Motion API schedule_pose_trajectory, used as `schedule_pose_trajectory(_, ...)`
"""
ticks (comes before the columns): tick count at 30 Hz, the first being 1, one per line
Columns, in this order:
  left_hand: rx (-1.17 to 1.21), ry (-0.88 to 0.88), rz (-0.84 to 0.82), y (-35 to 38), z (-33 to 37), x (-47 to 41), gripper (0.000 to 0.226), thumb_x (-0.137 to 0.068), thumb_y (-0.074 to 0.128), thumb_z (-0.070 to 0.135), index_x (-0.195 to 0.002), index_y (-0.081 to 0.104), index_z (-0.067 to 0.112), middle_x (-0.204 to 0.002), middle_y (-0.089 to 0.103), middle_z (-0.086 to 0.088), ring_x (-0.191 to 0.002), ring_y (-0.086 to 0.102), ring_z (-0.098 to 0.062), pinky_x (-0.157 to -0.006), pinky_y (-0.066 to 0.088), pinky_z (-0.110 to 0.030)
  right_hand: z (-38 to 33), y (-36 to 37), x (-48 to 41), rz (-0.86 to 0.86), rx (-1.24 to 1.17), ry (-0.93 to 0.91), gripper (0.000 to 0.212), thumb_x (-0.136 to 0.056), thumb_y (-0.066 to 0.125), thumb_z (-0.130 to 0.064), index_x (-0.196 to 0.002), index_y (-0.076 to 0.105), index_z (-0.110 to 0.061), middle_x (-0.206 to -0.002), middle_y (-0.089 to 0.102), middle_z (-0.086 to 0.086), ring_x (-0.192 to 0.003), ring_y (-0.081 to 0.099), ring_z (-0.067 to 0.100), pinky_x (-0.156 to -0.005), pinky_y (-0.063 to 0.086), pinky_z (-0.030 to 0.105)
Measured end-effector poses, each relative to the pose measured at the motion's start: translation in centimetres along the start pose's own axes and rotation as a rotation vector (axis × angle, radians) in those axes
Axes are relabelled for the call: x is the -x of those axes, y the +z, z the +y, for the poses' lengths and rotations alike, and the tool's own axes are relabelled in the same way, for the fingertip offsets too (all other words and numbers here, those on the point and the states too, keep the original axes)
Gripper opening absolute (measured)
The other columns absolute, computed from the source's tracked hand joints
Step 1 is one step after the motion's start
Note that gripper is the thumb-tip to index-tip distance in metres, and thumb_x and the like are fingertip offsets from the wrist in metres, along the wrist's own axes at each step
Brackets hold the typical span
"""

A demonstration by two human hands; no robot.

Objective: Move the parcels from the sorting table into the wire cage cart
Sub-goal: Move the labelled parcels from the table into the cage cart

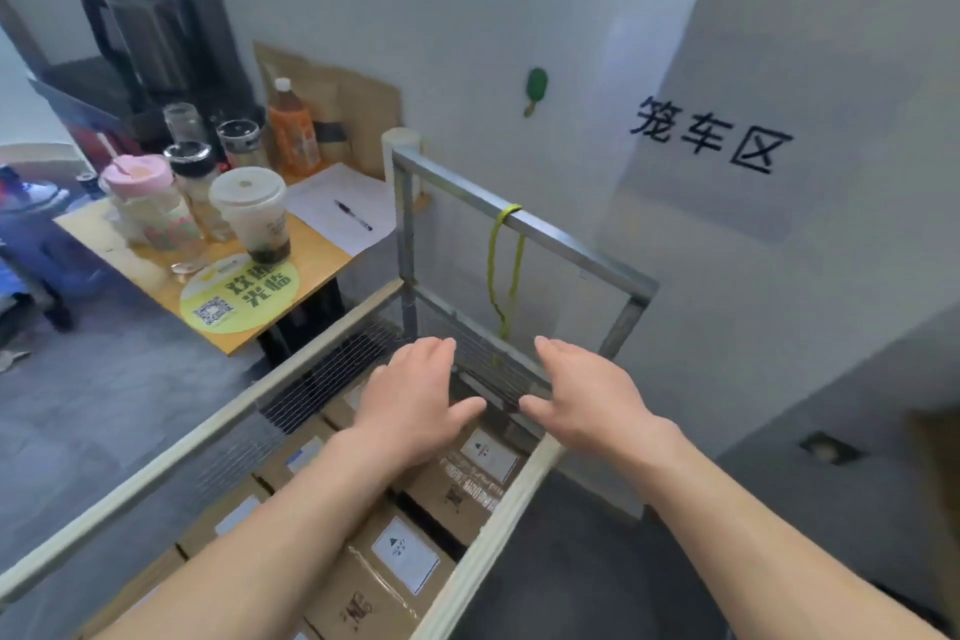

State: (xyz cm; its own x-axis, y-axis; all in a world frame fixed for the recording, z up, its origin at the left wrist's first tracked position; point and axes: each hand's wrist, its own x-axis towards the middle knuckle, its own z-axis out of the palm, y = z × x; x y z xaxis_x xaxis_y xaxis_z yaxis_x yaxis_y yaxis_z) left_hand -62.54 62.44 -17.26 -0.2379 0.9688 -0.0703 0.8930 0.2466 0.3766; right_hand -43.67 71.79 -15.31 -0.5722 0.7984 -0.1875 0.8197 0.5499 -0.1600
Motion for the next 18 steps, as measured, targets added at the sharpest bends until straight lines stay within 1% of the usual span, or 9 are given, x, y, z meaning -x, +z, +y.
schedule_pose_trajectory(3,-0.019,0.133,0.008,-0.2,5.6,0.3,0.085,-0.09,0.05,0.07,-0.155,0.029,0.02,-0.159,0.033,0.003,-0.147,0.028,-0.018,-0.115,0.034,-0.042,3.8,-2.0,4.5,0.037,-0.016,0.101,0.064,-0.09,0.056,-0.051,-0.142,0.041,-0.017,-0.142,0.054,0.001,-0.13,0.051,0.026,-0.098,0.048,0.041)
schedule_pose_trajectory(5,-0.036,0.215,0.013,-0.1,9.4,0.5,0.084,-0.09,0.048,0.071,-0.155,0.031,0.019,-0.158,0.035,0.003,-0.146,0.029,-0.018,-0.114,0.034,-0.04,6.5,-3.1,7.7,0.059,-0.024,0.176,0.065,-0.09,0.057,-0.053,-0.142,0.041,-0.017,-0.144,0.053,0.002,-0.131,0.051,0.026,-0.099,0.048,0.041)
schedule_pose_trajectory(9,-0.059,0.352,0.024,0.9,18.0,1.6,0.079,-0.089,0.048,0.072,-0.146,0.041,0.019,-0.15,0.043,0.002,-0.141,0.035,-0.019,-0.108,0.038,-0.039,12.2,-4.8,14.9,0.111,-0.045,0.334,0.072,-0.089,0.056,-0.058,-0.146,0.037,-0.019,-0.147,0.051,0.002,-0.133,0.05,0.026,-0.103,0.046,0.043)
schedule_pose_trajectory(11,-0.052,0.413,0.012,1.8,22.7,2.7,0.079,-0.088,0.047,0.073,-0.146,0.04,0.019,-0.152,0.041,0.003,-0.141,0.035,-0.019,-0.109,0.038,-0.039,15.1,-5.5,19.0,0.153,-0.051,0.398,0.076,-0.089,0.056,-0.058,-0.15,0.034,-0.019,-0.148,0.05,0.003,-0.134,0.049,0.026,-0.105,0.045,0.042)
schedule_pose_trajectory(13,-0.05,0.479,0.0,2.8,27.5,4.1,0.08,-0.087,0.046,0.074,-0.146,0.041,0.02,-0.153,0.042,0.002,-0.141,0.036,-0.02,-0.109,0.038,-0.039,18.0,-6.1,23.2,0.207,-0.056,0.452,0.076,-0.089,0.056,-0.058,-0.151,0.034,-0.019,-0.149,0.05,0.003,-0.136,0.048,0.025,-0.107,0.043,0.041)
schedule_pose_trajectory(16,-0.048,0.578,-0.022,4.2,34.5,6.7,0.083,-0.087,0.043,0.076,-0.149,0.038,0.02,-0.153,0.042,0.002,-0.141,0.037,-0.021,-0.11,0.038,-0.043,21.9,-6.7,29.5,0.276,-0.078,0.542,0.081,-0.091,0.057,-0.058,-0.156,0.028,-0.02,-0.155,0.044,0.002,-0.141,0.043,0.023,-0.112,0.039,0.041)
schedule_pose_trajectory(18,-0.049,0.649,-0.035,5.3,38.8,8.6,0.085,-0.087,0.041,0.077,-0.151,0.036,0.02,-0.155,0.041,0.002,-0.142,0.036,-0.02,-0.11,0.038,-0.044,24.3,-7.1,33.7,0.318,-0.087,0.6,0.082,-0.092,0.059,-0.057,-0.157,0.026,-0.02,-0.156,0.042,0.002,-0.141,0.042,0.024,-0.112,0.039,0.042)
